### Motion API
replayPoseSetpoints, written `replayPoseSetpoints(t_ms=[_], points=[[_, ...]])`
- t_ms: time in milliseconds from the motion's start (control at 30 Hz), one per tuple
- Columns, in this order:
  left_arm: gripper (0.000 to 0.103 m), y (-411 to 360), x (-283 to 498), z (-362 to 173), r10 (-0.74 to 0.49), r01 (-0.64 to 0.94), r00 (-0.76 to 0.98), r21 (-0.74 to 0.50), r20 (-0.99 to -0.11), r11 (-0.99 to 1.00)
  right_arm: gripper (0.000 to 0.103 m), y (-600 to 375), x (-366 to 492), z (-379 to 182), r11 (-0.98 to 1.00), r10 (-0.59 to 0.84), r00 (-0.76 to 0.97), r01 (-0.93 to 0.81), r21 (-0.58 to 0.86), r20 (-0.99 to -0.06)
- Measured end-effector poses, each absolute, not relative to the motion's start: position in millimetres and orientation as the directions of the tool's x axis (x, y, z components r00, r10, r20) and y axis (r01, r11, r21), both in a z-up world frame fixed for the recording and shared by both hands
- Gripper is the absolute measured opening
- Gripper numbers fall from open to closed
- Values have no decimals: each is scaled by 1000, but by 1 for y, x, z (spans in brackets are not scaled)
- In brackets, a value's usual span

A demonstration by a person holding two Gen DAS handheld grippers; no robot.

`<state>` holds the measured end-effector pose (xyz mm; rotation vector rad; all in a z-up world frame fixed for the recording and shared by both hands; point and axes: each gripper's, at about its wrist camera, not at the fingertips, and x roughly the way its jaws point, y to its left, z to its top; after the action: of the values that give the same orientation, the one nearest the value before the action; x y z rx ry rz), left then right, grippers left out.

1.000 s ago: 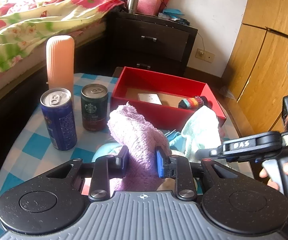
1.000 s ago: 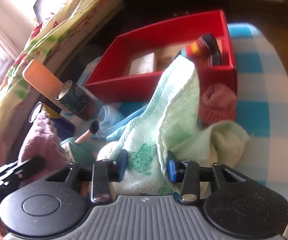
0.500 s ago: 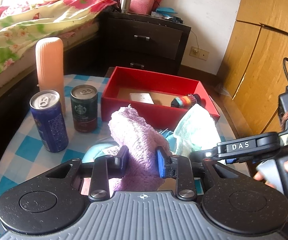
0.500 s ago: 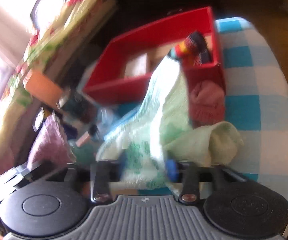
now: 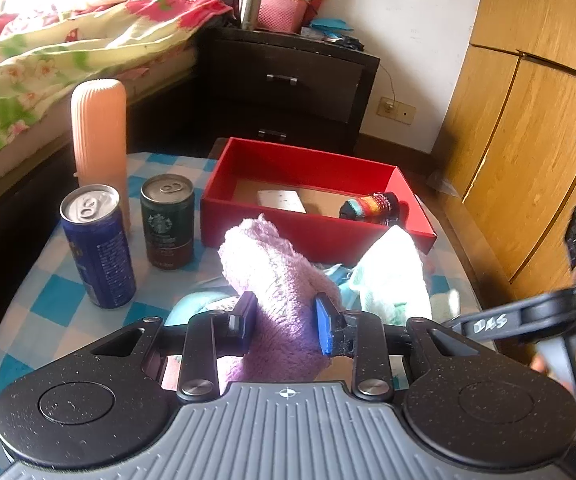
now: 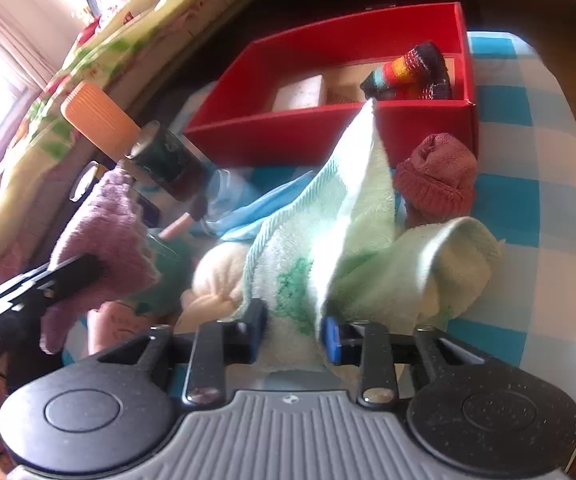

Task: Organize soft objects

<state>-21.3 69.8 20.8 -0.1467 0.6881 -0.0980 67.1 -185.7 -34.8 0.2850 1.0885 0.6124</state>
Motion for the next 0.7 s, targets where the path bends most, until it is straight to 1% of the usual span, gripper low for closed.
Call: replayPoseSetpoints(t_ms=[133, 300, 433, 500, 533, 567, 633, 700], points=[[32, 71, -21, 21, -137, 39, 777, -171, -614, 985, 0, -196, 62, -11, 764, 644, 361, -328, 555, -674], [32, 69, -20, 21, -137, 41, 773, -166, -619, 985, 0, -198, 65, -13, 771, 637, 373, -308, 557, -675], [33, 67, -21, 21, -136, 52, 771, -152, -622, 987, 0, -203, 64, 1, 734, 678, 399, -311, 604, -618], [47, 68, -21, 19, -134, 58, 759, -140, -637, 989, 0, -206, 63, 10, 717, 694, 411, -324, 616, -591], [64, 69, -20, 16, -140, 61, 746, -141, -651, 988, 0, -207, 63, 13, 713, 697, 419, -327, 620, -582], [71, 69, -18, 13, -134, 55, 733, -138, -667, 989, 0, -207, 62, 15, 714, 696, 426, -329, 618, -578], [72, 64, -16, 7, -129, 65, 710, -118, -692, 991, 0, -205, 63, 17, 718, 692, 433, -332, 611, -578], [77, 50, -9, -1, -121, 109, 688, -63, -716, 992, 0, -201, 64, 14, 729, 682, 431, -332, 599, -591]])
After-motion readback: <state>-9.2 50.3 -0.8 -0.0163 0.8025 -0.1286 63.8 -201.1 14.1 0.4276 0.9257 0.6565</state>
